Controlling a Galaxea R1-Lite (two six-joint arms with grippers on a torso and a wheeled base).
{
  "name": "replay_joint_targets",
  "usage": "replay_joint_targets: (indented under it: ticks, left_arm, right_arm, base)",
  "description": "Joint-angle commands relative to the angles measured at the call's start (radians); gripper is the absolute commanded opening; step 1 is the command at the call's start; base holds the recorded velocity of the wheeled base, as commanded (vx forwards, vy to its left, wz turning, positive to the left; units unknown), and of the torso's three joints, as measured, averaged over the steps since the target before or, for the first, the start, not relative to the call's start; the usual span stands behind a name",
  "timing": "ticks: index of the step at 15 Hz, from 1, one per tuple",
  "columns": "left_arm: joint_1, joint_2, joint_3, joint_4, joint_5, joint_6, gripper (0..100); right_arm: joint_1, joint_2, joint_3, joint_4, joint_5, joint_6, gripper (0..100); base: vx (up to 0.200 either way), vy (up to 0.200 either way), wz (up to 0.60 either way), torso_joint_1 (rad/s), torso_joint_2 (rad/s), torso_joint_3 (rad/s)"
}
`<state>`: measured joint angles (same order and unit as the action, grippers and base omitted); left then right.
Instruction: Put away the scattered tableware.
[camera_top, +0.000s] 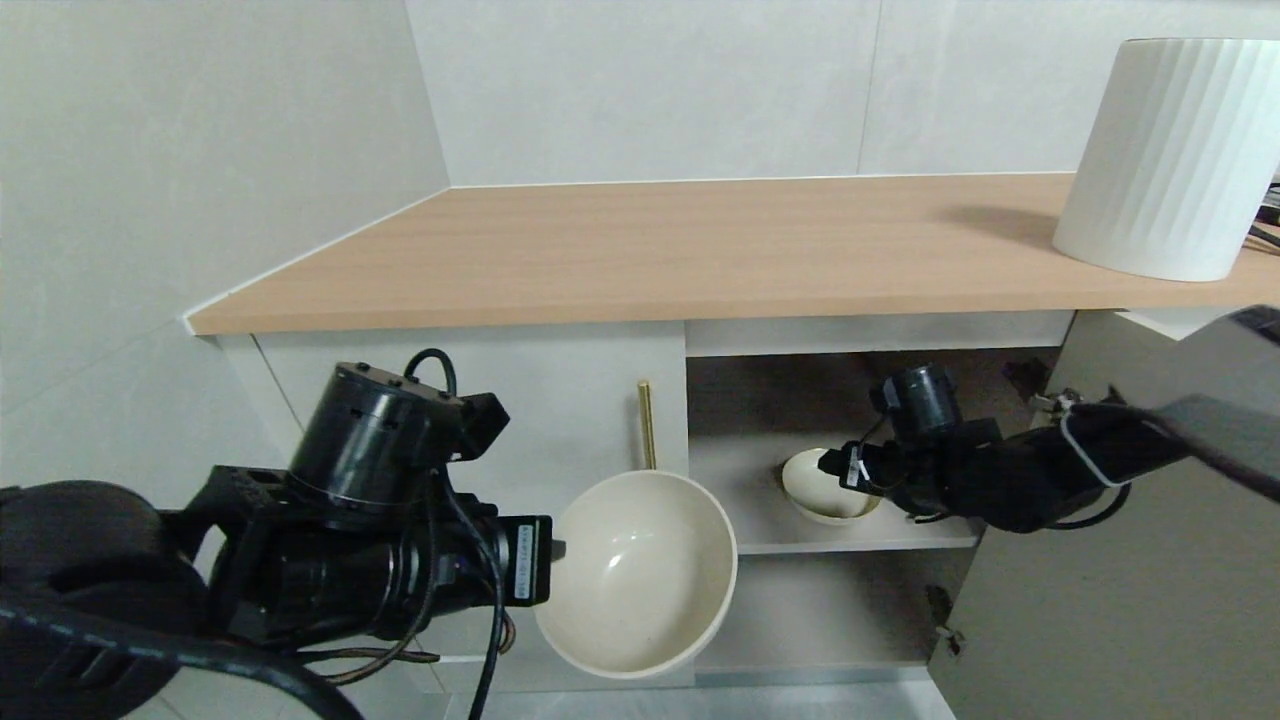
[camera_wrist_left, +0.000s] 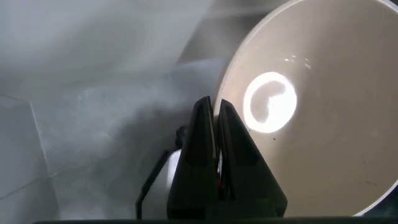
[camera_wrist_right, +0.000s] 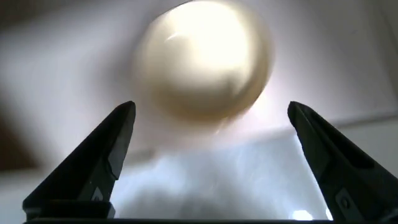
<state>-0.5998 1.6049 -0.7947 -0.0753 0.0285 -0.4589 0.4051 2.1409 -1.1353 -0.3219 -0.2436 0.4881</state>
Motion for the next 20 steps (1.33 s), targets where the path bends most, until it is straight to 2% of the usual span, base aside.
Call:
replay_joint_targets:
  ticks: [1,2,4,6,11,13,17,18,20]
  left_arm:
    - [-0.049,0.067,0.000,0.000,0.044,0.005,0]
    - [-0.057,0.076,0.000,0.000,0.077,0.008,0]
    - [-0.072,0.079,0.002,0.005,0.088,0.009,0]
    - [-0.084,0.086,0.003,0.006,0.090,0.020,0]
    - [-0.101,0.087,0.005,0.009,0.090,0.022,0]
    - [-0.104,0.087,0.006,0.009,0.090,0.022,0]
    - [-0.109,0.092,0.008,0.009,0.091,0.022,0]
    - [-0.109,0.093,0.008,0.009,0.091,0.022,0]
    - [-0.109,0.095,0.009,0.009,0.090,0.022,0]
  right_arm:
    - [0.109,-0.337,0.066,0.231,0.155,-0.008,100]
    - [0.133,-0.409,0.066,0.313,0.241,-0.009,100]
    - [0.198,-0.490,0.075,0.399,0.316,-0.040,100]
    - [0.285,-0.490,0.111,0.406,0.296,-0.080,100]
    - [0.411,-0.411,0.120,0.409,0.253,-0.085,100]
    - [0.426,-0.351,0.114,0.402,0.173,-0.080,100]
    - [0.428,-0.318,0.108,0.396,0.164,-0.077,100]
    - [0.428,-0.318,0.111,0.396,0.165,-0.077,0]
    - [0.428,-0.318,0.112,0.396,0.167,-0.077,0]
  base:
    - [0.000,0.000,0.00,0.000,0.00,0.000]
    - [0.000,0.000,0.00,0.000,0.00,0.000]
    - [0.000,0.000,0.00,0.000,0.00,0.000]
    - [0.000,0.000,0.00,0.000,0.00,0.000]
    - [0.000,0.000,0.00,0.000,0.00,0.000]
    - [0.000,0.000,0.00,0.000,0.00,0.000]
    - [0.000,0.000,0.00,0.000,0.00,0.000]
    - [0.000,0.000,0.00,0.000,0.00,0.000]
    - [0.000,0.000,0.00,0.000,0.00,0.000]
